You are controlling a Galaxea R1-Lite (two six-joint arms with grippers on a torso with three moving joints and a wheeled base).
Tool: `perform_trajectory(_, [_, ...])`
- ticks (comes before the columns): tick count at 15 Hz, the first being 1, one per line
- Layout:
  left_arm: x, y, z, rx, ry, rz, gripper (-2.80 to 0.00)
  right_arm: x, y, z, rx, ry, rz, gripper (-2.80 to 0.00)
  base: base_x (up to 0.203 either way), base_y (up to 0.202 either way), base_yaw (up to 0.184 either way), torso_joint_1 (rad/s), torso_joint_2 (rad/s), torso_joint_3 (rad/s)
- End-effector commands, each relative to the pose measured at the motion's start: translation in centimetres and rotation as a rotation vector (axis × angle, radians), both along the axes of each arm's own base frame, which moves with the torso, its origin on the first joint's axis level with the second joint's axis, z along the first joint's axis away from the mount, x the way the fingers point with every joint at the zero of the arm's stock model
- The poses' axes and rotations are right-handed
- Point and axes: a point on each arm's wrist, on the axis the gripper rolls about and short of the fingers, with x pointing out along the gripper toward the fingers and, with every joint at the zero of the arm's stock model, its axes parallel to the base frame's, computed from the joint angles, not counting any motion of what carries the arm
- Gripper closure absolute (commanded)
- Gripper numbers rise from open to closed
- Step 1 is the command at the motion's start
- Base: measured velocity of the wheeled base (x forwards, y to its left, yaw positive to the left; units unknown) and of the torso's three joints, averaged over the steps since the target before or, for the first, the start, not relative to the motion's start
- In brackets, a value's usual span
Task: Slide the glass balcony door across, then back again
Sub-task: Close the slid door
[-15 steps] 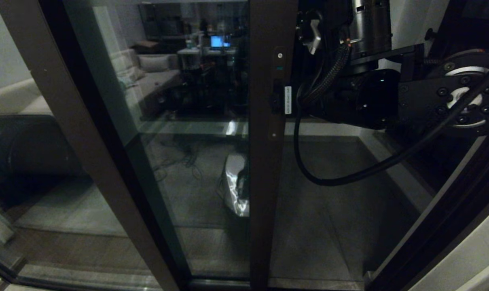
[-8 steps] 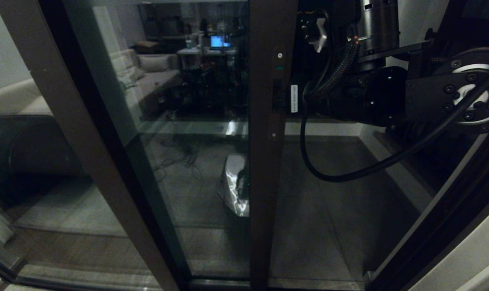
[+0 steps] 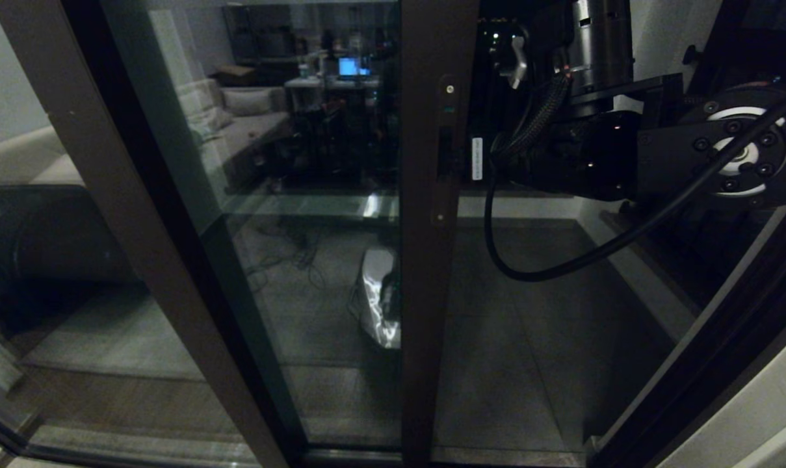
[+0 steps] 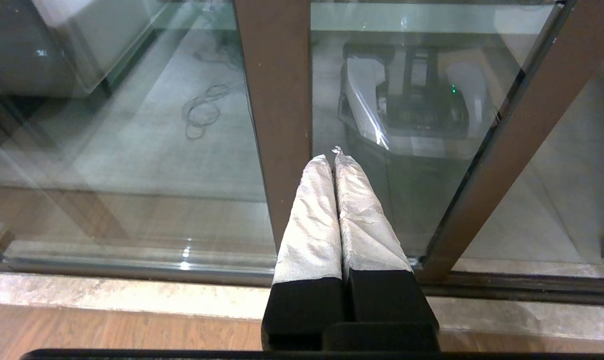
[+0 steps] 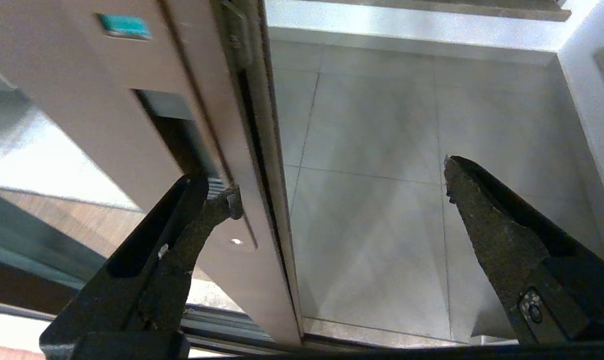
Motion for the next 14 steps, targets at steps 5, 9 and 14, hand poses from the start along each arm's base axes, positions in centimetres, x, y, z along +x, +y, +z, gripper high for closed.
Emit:
perform_trajectory(5, [0.0,0.0,0.0,0.000,0.000,0.001,0.00,1.1,0.8,-0.1,0.006,-0.009,-0.003,-2.80,0.000,0.000,0.000,0.000,0.00,0.000])
perform_trajectory(9, [0.0,0.0,0.0,0.000,0.000,-0.001,0.00,1.8,1.0,-0.4,-0.012,-0.012,-0.005,-2.80,0.000,0.000,0.000,0.000,0.00,0.000])
perform_trajectory(14, [0.0,0.0,0.0,0.000,-0.001,0.001,0.00,2.2,-0.2,-0.1,-0.013,-0.017,-0.036,-2.80,0.000,0.000,0.000,0.000,0.00,0.000])
